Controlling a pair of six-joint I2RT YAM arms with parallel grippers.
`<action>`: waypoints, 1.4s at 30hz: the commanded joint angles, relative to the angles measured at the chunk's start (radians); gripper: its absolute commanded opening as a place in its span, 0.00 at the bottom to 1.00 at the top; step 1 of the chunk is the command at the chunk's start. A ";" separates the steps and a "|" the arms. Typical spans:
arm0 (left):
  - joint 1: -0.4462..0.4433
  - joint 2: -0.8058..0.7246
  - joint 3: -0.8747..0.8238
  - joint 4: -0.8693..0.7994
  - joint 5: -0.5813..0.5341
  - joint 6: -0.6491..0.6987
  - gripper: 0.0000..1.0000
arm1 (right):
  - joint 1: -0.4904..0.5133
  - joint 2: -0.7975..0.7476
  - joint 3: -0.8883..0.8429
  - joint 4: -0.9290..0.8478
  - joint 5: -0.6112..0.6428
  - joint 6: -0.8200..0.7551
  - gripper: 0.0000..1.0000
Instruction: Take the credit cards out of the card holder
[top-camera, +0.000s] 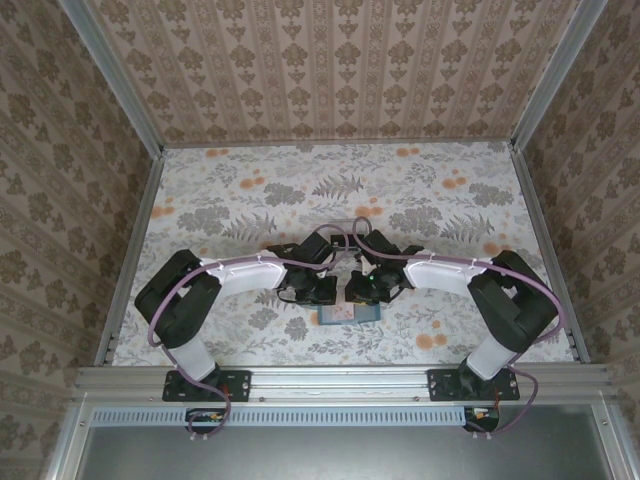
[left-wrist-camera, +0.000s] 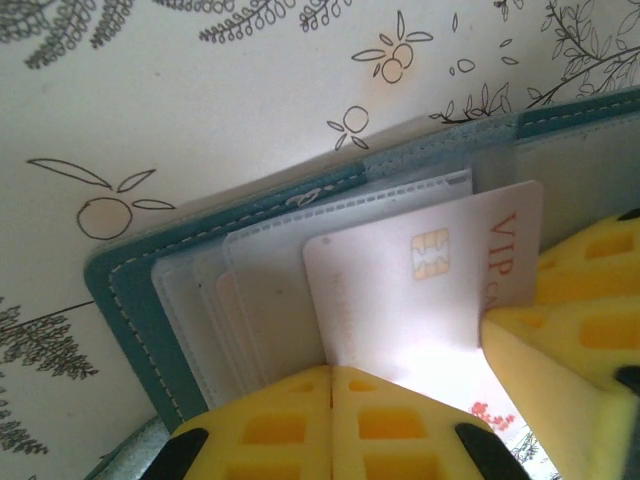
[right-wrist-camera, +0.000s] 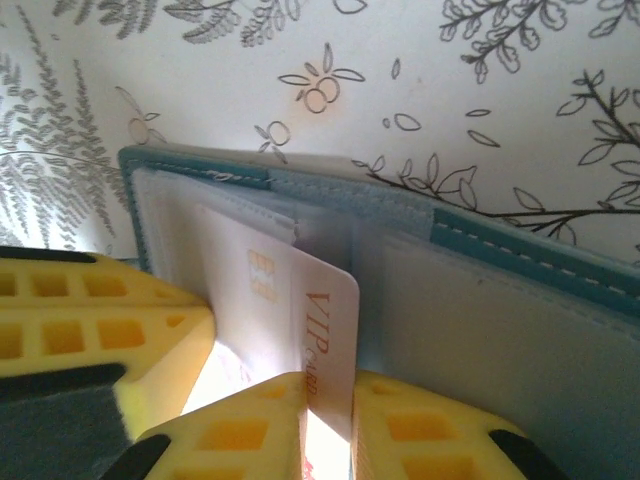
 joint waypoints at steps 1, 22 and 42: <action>-0.003 0.046 -0.011 -0.062 -0.040 0.020 0.07 | 0.002 -0.037 -0.010 0.026 -0.041 0.018 0.16; 0.007 -0.003 -0.013 -0.110 -0.064 0.035 0.07 | -0.058 -0.082 0.018 -0.220 0.123 -0.129 0.06; 0.007 -0.036 -0.019 -0.080 -0.041 0.016 0.07 | -0.059 -0.095 0.072 -0.284 0.119 -0.153 0.06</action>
